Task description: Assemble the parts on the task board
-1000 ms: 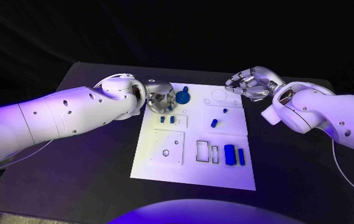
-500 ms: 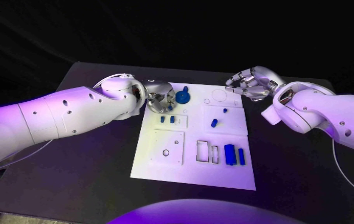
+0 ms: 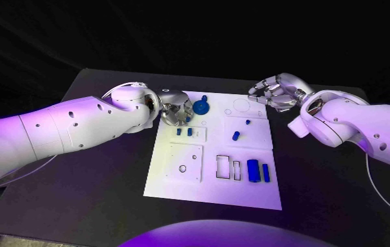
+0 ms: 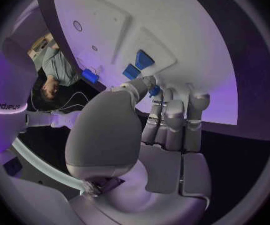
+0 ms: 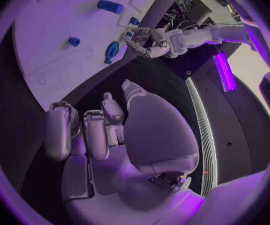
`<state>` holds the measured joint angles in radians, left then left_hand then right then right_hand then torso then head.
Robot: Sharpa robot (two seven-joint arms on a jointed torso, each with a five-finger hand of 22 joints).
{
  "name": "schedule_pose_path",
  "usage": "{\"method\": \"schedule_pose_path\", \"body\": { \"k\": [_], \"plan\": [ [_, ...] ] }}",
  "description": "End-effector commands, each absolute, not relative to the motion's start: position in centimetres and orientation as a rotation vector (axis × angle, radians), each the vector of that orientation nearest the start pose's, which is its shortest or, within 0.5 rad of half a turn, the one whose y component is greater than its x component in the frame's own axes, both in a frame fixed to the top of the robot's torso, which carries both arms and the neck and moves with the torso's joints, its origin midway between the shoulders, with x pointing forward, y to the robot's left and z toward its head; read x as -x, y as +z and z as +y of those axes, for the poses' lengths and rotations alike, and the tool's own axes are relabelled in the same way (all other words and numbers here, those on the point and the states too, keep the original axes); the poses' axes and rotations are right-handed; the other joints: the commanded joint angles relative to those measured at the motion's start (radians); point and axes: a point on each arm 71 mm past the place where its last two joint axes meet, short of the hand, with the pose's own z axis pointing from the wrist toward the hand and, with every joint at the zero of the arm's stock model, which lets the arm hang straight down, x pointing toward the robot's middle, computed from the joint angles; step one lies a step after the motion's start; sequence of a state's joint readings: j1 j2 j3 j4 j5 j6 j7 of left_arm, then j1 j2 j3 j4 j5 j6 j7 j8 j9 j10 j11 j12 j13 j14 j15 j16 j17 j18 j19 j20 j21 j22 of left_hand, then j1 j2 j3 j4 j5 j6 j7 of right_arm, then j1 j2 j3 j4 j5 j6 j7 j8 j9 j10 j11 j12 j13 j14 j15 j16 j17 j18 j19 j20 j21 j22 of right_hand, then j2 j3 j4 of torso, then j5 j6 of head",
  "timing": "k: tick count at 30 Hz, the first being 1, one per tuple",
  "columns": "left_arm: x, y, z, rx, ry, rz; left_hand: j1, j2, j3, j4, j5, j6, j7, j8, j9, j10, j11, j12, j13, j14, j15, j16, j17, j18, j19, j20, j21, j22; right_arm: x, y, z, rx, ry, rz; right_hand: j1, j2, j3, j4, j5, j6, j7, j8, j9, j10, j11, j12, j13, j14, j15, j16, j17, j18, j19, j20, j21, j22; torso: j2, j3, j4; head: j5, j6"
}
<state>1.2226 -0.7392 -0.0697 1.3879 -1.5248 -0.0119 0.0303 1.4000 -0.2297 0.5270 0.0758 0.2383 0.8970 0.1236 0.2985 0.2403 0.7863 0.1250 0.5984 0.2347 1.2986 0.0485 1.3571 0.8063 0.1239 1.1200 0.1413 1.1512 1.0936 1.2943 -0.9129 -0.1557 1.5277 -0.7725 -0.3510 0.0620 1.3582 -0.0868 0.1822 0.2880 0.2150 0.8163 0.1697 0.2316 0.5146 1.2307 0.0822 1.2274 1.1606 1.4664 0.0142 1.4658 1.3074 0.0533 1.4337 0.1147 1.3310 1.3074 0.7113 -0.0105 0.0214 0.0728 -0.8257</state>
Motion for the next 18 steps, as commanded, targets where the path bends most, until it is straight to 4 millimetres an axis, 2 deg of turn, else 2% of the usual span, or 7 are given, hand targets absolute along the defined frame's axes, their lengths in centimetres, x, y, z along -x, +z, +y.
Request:
{"method": "schedule_pose_path", "body": {
  "k": [1,18],
  "plan": [
    [-49.83,-20.99,17.58,-0.439,-0.662,1.915,-0.009,-0.001,0.003,0.004,-0.004,-0.006,0.004,-0.005,-0.001,-0.006,0.001,0.000,-0.001,-0.003,0.001,-0.002,-0.007,0.011,-0.004,0.004,-0.003,-0.001,-48.62,-18.18,-23.79,-0.410,0.967,1.741,0.001,0.006,-0.001,-0.001,-0.004,0.000,-0.001,0.004,-0.001,-0.001,0.001,-0.006,-0.001,0.049,-0.007,-0.004,0.051,0.007,-0.003,-0.002,-0.004,0.110,0.000,-0.0003,-0.0001,0.000,0.000],
    [-49.79,-20.59,17.53,-0.414,-0.714,1.862,0.006,0.011,0.013,-0.004,-0.004,0.008,0.001,0.001,0.006,-0.029,0.006,0.012,0.000,-0.005,0.006,0.001,-0.009,0.012,-0.004,0.009,-0.004,-0.001,-48.65,-18.19,-23.89,-0.411,0.964,1.741,0.001,0.006,-0.001,-0.001,-0.004,0.000,-0.001,0.004,-0.001,-0.001,0.001,-0.006,-0.001,0.049,-0.007,-0.004,0.051,0.007,-0.003,-0.002,-0.004,0.110,0.000,-0.0007,0.0005,0.000,0.002]
  ]
}}
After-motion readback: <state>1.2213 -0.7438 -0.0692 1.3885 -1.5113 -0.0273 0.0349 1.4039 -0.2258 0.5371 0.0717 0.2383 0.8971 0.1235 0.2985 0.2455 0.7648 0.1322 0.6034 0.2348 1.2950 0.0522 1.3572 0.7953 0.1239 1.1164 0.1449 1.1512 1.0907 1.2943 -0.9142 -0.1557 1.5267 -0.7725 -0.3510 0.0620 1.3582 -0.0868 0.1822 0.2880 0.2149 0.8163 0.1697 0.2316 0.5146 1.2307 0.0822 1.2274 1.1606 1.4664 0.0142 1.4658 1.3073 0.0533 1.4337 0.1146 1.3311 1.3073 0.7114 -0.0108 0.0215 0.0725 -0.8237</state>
